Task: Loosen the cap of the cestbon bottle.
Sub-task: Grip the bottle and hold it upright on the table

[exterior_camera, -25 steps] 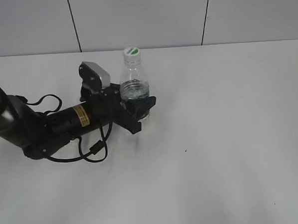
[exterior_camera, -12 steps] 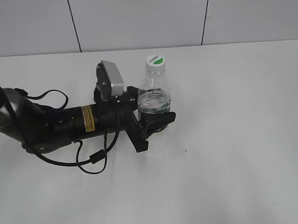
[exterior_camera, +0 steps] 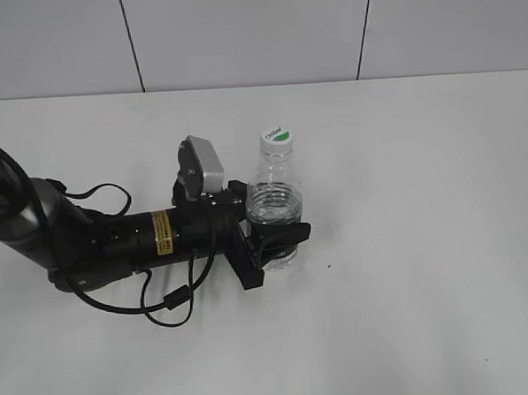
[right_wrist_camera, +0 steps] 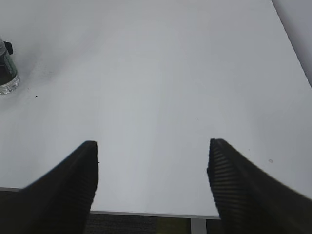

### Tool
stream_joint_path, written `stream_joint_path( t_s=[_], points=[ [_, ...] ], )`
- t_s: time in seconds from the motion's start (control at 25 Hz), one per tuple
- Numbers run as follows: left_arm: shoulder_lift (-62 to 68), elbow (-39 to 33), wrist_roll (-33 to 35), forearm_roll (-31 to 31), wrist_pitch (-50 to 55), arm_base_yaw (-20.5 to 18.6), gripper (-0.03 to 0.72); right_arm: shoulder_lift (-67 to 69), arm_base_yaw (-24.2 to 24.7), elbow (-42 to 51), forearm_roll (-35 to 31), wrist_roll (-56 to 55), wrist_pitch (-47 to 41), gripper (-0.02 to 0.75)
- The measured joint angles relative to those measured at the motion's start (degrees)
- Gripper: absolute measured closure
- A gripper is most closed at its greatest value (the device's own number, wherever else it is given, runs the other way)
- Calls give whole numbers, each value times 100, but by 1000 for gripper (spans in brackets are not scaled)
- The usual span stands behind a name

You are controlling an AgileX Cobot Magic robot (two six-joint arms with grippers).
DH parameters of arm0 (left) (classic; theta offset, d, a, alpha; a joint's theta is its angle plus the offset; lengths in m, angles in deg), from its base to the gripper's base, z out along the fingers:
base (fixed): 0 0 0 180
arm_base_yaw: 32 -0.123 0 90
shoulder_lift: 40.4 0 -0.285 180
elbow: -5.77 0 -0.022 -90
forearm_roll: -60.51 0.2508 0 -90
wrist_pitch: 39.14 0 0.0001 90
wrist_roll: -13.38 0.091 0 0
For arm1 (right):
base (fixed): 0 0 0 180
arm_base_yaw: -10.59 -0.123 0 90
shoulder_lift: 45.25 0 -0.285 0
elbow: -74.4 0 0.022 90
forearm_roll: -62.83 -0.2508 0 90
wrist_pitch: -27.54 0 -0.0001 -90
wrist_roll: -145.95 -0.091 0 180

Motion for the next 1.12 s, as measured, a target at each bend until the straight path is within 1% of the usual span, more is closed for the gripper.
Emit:
stream_joint_path(
  t_s=[0.76, 1.0, 1.12],
  points=[
    [54, 19, -41, -61, -92, 0, 285, 0, 0, 0, 0, 0, 0, 202],
    [65, 19, 246, -66, -105, 14, 285, 0, 0, 0, 0, 0, 0, 202],
    [70, 19, 284, -90, -110, 20, 285, 0, 0, -13, -7, 97, 28, 202]
  ],
)
